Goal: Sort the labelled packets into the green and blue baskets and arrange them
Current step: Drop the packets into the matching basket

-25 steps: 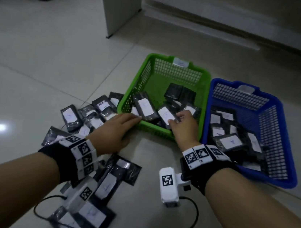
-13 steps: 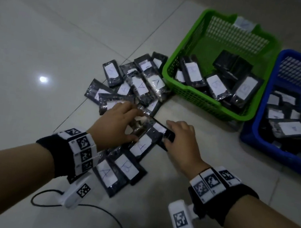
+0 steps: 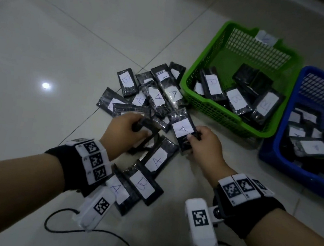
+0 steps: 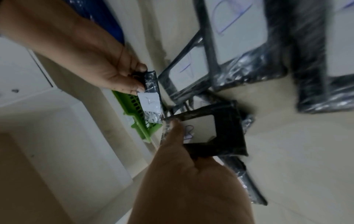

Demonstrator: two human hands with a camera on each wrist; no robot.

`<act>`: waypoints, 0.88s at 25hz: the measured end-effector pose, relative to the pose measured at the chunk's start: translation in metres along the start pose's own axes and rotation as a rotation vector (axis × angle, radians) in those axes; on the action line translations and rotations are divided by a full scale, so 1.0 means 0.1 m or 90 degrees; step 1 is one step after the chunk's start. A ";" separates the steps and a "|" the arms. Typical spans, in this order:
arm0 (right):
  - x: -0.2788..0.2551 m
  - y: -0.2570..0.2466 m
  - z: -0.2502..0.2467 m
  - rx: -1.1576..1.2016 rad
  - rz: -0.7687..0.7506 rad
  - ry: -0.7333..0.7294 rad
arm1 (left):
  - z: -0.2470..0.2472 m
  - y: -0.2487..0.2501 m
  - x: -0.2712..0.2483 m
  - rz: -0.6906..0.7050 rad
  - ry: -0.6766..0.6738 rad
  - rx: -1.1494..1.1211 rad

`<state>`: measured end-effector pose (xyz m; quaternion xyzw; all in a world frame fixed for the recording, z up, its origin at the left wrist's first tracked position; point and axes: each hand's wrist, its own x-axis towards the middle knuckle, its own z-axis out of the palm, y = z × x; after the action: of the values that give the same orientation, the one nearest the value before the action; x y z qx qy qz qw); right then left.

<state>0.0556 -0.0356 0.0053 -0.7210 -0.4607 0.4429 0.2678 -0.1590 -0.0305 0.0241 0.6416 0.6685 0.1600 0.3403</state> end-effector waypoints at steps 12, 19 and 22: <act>0.14 -0.35 -0.51 0.375 0.012 0.078 | -0.05 0.83 0.48 -0.092 -0.259 -0.567; 0.19 -0.19 -0.92 0.387 0.018 0.196 | 0.23 1.19 0.65 0.019 -0.109 -0.407; 0.24 -0.11 -1.18 0.352 0.006 0.276 | 0.38 1.45 0.86 0.124 -0.030 -0.303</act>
<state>0.1604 -0.0068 0.0594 -0.7007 -0.2521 0.3887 0.5426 -0.0210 0.0624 0.0700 0.6081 0.5390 0.3297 0.4806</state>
